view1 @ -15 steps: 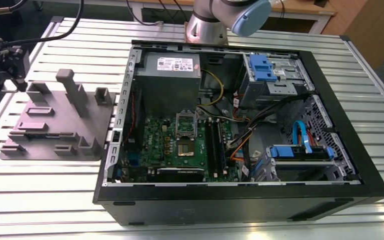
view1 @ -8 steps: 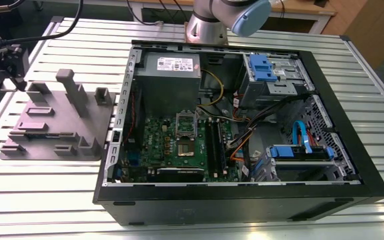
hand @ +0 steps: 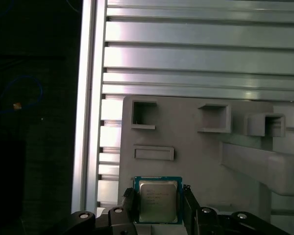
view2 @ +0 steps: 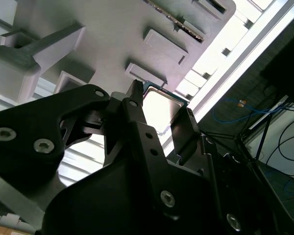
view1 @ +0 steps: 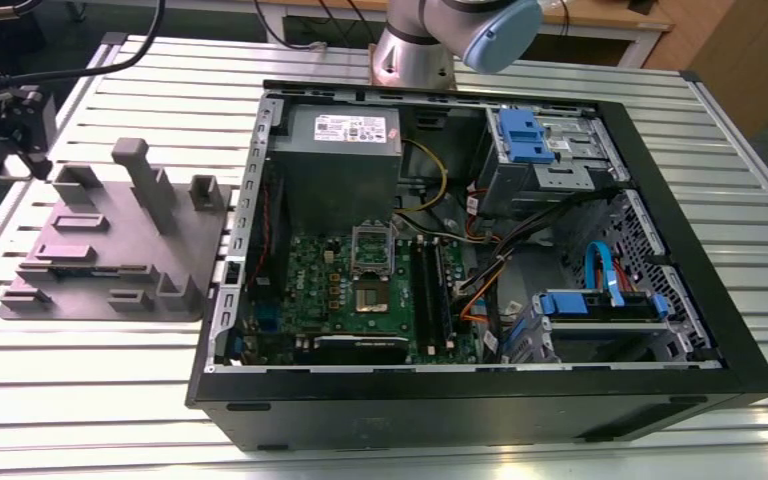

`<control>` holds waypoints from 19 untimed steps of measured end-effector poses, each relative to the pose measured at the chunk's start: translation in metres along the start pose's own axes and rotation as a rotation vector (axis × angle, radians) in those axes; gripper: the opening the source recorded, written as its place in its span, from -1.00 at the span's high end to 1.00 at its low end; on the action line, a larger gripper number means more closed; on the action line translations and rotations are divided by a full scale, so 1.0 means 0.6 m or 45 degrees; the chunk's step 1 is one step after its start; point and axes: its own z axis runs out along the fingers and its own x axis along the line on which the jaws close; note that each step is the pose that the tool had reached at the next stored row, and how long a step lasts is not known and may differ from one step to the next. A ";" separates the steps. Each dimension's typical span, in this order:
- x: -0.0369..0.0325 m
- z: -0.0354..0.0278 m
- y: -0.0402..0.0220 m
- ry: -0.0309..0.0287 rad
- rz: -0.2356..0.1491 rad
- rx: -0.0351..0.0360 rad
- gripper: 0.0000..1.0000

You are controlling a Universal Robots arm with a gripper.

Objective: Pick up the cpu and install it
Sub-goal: 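Pick up the cpu and move it towards the insertion slot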

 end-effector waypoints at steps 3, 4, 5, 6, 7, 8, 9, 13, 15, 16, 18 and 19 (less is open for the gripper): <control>0.000 -0.002 0.000 0.0003 0.000 0.0001 0.06; 0.000 -0.003 0.000 0.0001 0.000 0.0000 0.06; 0.000 -0.004 0.000 -0.0001 0.000 -0.0001 0.06; 0.000 -0.005 0.000 0.0001 0.000 0.0000 0.06; 0.000 -0.006 0.000 0.0001 0.000 0.0000 0.06; 0.000 -0.007 0.000 0.0000 0.000 0.0000 0.06; 0.000 -0.007 0.000 -0.0001 0.000 -0.0001 0.06; 0.000 -0.010 0.001 -0.0001 0.000 -0.0001 0.06; 0.000 -0.012 0.001 0.0000 0.000 0.0000 0.06; 0.000 -0.013 0.001 0.0000 0.000 0.0000 0.06; 0.000 -0.015 0.001 0.0000 0.000 0.0000 0.06; 0.000 -0.016 0.001 0.0001 0.000 0.0000 0.06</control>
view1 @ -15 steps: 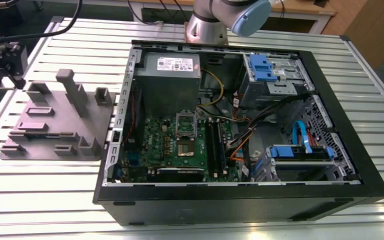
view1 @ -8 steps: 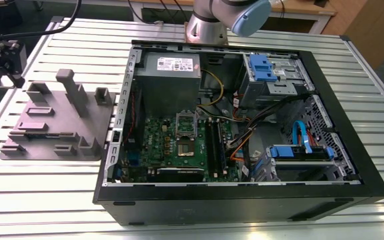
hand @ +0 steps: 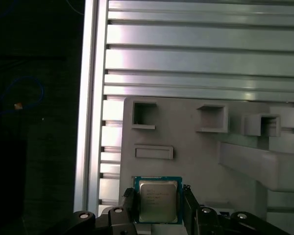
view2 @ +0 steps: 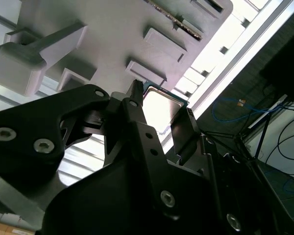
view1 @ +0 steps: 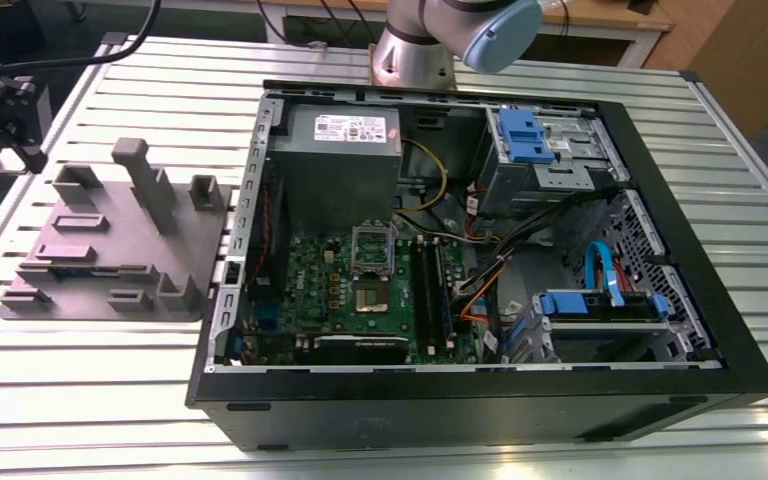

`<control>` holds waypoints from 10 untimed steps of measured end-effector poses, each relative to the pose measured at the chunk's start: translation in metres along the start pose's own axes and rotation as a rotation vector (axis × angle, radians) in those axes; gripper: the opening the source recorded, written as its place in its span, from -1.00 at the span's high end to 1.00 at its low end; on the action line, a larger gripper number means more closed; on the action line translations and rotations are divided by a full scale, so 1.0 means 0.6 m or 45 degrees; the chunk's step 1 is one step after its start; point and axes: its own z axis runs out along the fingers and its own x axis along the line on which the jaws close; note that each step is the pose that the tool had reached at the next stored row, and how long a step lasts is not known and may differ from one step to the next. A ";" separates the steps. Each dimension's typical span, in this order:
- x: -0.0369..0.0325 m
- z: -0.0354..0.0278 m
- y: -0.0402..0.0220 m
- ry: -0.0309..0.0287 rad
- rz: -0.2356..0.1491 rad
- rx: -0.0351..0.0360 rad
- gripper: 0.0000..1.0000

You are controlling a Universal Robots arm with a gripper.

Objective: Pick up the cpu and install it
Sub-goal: 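Pick up the cpu and move it towards the insertion slot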

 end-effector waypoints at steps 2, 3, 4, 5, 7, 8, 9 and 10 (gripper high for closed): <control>0.000 -0.002 0.000 -0.0001 0.000 -0.0001 0.06; 0.000 -0.003 0.000 -0.0002 0.000 -0.0001 0.06; 0.000 -0.004 0.000 -0.0001 0.000 -0.0001 0.06; 0.000 -0.004 0.000 -0.0002 0.000 -0.0001 0.06; 0.000 -0.006 0.000 -0.0001 0.000 -0.0001 0.06; 0.000 -0.007 0.000 -0.0001 0.000 0.0000 0.06; 0.000 -0.008 0.000 -0.0001 0.000 -0.0001 0.06; 0.000 -0.009 0.000 -0.0002 0.000 -0.0001 0.06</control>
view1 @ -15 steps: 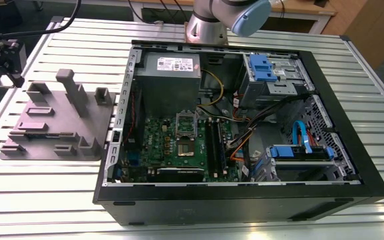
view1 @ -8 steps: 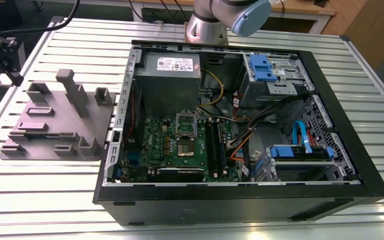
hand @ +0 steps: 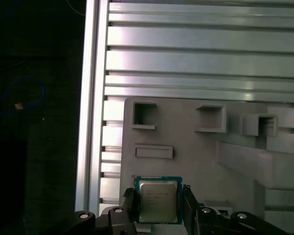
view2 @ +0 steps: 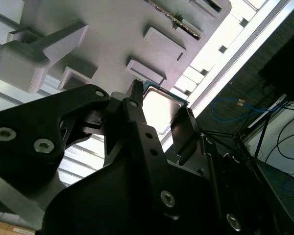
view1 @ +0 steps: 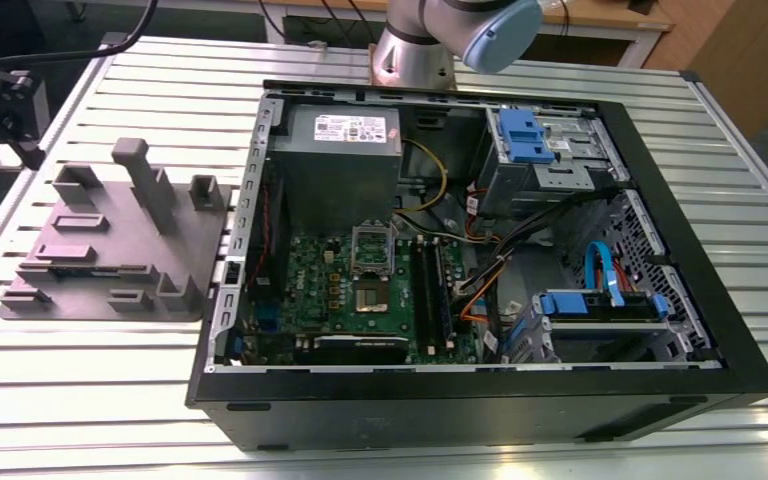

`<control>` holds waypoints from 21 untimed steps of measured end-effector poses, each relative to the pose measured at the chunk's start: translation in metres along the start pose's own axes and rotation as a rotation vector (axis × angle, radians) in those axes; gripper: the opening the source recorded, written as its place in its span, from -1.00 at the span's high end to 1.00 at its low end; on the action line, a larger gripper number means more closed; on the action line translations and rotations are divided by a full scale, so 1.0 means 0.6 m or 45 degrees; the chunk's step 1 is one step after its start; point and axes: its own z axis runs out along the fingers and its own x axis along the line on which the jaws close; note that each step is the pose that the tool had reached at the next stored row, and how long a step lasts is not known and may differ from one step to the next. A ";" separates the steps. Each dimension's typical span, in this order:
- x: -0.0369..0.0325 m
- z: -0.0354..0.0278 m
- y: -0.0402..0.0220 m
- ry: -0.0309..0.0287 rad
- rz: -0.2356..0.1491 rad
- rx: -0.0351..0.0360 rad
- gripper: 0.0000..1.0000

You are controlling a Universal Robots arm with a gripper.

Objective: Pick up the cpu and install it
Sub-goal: 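Pick up the cpu and move it towards the insertion slot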

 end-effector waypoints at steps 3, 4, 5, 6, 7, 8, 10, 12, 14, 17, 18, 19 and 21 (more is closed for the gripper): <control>0.000 -0.003 0.000 0.0001 0.000 0.0001 0.06; 0.000 -0.004 0.000 0.0000 0.000 0.0000 0.06; 0.000 -0.004 0.000 0.0000 0.000 0.0000 0.06; 0.000 -0.005 0.000 0.0001 0.000 0.0001 0.06; 0.000 -0.006 0.000 0.0001 0.000 0.0001 0.06; 0.000 -0.007 0.000 0.0000 0.000 0.0000 0.06; 0.000 -0.009 0.000 0.0001 0.000 0.0001 0.06; 0.000 -0.010 0.001 0.0001 0.000 0.0001 0.06; 0.000 -0.012 0.001 0.0000 0.000 0.0001 0.06; 0.000 -0.014 0.001 0.0001 0.000 0.0001 0.06; 0.000 -0.015 0.001 0.0001 0.000 0.0001 0.06; 0.000 -0.016 0.001 0.0000 0.000 0.0001 0.06; 0.000 -0.017 0.001 0.0000 0.000 0.0001 0.06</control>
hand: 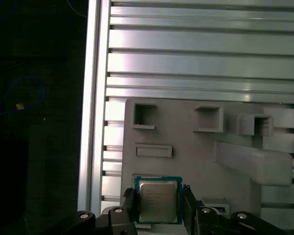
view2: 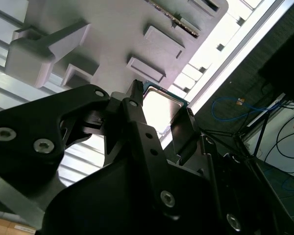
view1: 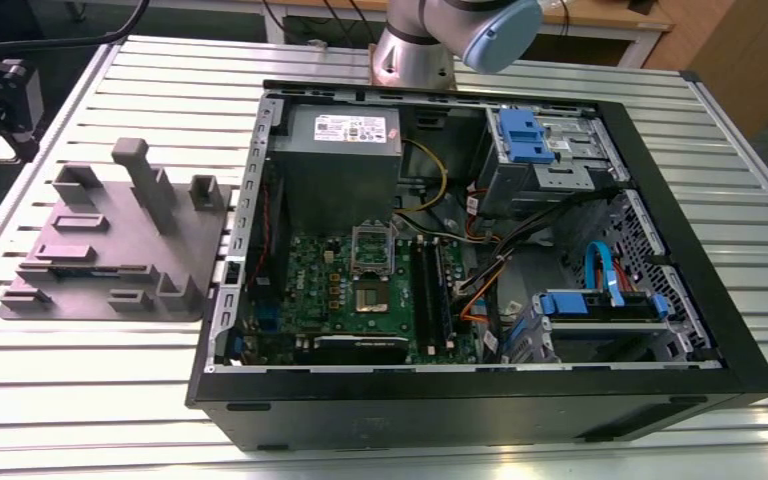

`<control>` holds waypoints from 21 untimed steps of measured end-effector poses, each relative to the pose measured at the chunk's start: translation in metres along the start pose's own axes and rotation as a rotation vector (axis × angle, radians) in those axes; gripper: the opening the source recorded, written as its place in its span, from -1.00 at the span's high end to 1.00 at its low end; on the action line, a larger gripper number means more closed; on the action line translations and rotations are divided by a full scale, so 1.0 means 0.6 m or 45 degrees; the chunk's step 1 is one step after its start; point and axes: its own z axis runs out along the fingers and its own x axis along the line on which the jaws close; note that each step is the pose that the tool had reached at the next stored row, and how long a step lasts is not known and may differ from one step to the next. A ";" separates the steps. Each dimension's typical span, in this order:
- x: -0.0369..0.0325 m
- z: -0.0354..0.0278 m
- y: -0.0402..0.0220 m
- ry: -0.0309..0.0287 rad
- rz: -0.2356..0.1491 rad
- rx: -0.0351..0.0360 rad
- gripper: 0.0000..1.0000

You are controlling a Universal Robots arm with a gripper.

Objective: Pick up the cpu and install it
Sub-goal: 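Pick up the cpu and move it towards the insertion slot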

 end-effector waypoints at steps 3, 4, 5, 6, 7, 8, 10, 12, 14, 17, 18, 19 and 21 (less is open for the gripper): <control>0.000 -0.003 0.000 0.0000 0.000 0.0000 0.06; 0.000 -0.003 0.000 0.0000 0.000 0.0000 0.06; 0.000 -0.004 0.000 0.0001 0.000 0.0000 0.06; 0.000 -0.005 0.000 0.0001 0.000 0.0001 0.06; 0.000 -0.006 0.000 0.0001 0.000 0.0000 0.06; 0.000 -0.006 0.000 0.0000 0.000 0.0000 0.06; 0.000 -0.008 0.000 0.0001 0.000 0.0000 0.06; 0.000 -0.010 0.000 0.0000 0.000 0.0000 0.06; 0.000 -0.011 0.001 0.0000 0.000 0.0000 0.06; 0.000 -0.014 0.001 0.0001 0.000 0.0001 0.06; 0.000 -0.014 0.001 0.0000 0.000 0.0000 0.06; 0.000 -0.015 0.001 0.0000 0.000 0.0000 0.06; 0.000 -0.017 0.001 0.0000 0.000 0.0000 0.06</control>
